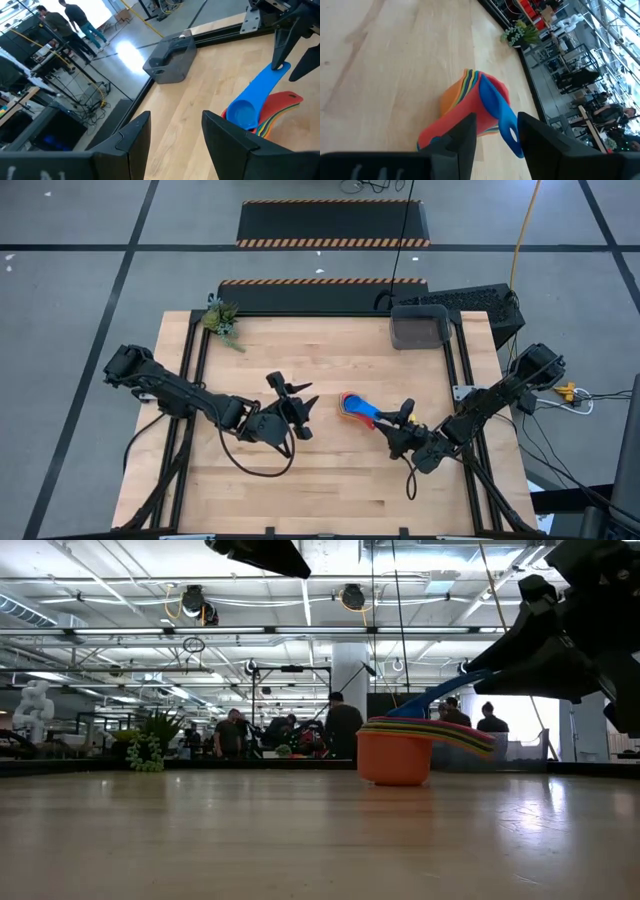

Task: Nest measuring cups in basket
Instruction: Stack the blue measuring cup on top of the light red measuring cup

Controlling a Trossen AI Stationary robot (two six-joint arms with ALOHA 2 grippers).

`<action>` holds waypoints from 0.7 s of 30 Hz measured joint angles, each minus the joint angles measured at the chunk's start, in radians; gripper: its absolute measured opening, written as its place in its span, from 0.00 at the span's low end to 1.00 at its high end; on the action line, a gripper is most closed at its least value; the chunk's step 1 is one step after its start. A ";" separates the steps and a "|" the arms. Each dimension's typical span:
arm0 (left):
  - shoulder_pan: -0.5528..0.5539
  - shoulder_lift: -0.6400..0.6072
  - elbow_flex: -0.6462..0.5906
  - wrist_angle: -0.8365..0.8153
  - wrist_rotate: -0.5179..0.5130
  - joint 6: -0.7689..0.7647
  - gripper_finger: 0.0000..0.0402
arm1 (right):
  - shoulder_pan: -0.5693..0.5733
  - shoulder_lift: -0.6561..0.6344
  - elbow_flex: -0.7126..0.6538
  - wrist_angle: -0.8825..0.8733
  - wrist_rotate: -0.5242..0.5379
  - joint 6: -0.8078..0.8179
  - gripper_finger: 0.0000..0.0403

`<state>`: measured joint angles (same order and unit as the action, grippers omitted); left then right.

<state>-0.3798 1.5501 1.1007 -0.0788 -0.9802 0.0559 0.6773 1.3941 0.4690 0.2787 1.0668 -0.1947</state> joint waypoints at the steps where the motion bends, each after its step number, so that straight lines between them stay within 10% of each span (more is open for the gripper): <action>1: 0.000 0.000 0.000 0.000 0.000 0.000 0.45 | 0.000 0.000 0.000 0.000 0.000 0.000 0.34; 11: 0.003 0.000 0.000 0.000 0.001 -0.004 0.45 | 0.000 0.000 0.000 0.024 0.002 -0.002 0.33; 21: 0.034 0.000 0.000 0.000 0.060 -0.036 0.45 | -0.002 -0.001 0.000 0.039 0.011 -0.051 0.02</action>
<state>-0.3462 1.5501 1.1007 -0.0784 -0.9203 0.0203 0.6750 1.3933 0.4690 0.3181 1.0778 -0.2459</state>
